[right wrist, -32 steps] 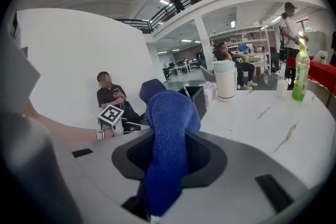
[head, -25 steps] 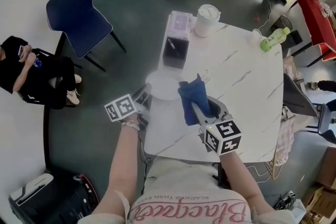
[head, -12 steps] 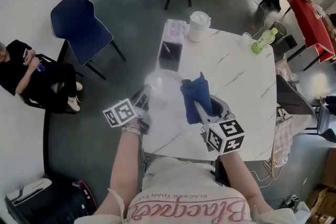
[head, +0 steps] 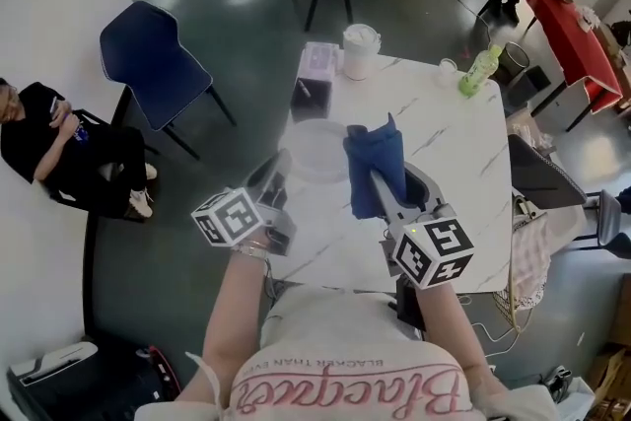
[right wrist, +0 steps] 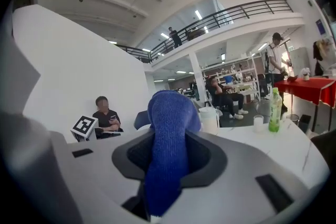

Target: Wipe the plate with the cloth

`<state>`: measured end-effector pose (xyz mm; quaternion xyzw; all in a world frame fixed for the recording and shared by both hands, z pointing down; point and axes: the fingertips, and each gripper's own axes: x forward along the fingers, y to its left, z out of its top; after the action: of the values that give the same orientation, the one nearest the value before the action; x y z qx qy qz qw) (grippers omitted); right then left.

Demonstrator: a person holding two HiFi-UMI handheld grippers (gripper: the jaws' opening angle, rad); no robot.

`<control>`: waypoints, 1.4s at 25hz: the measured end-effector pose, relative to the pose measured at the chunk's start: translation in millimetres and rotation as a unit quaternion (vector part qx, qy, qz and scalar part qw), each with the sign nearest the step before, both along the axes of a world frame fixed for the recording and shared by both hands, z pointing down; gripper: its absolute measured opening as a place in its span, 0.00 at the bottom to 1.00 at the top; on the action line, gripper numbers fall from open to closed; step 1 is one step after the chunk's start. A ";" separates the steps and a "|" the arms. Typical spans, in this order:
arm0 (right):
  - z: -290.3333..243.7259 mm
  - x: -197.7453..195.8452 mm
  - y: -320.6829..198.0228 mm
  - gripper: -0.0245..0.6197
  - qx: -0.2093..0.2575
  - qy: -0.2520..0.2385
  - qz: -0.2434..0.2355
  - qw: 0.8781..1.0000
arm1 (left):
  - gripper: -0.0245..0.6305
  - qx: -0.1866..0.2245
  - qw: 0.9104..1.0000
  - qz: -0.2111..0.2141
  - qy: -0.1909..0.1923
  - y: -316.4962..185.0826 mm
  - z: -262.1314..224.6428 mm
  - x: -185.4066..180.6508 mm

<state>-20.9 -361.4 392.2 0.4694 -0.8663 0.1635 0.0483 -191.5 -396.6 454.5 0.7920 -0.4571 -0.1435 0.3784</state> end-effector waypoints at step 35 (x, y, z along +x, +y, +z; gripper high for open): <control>-25.5 24.8 -33.3 0.22 0.063 0.038 0.038 0.997 | 0.07 0.104 0.994 -0.011 -0.016 29.7 -88.4 47.0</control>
<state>4.0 -394.7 366.7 0.5101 -0.8539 0.0929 0.0450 -144.5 -366.9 366.1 0.8239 -0.4545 -0.1822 0.2853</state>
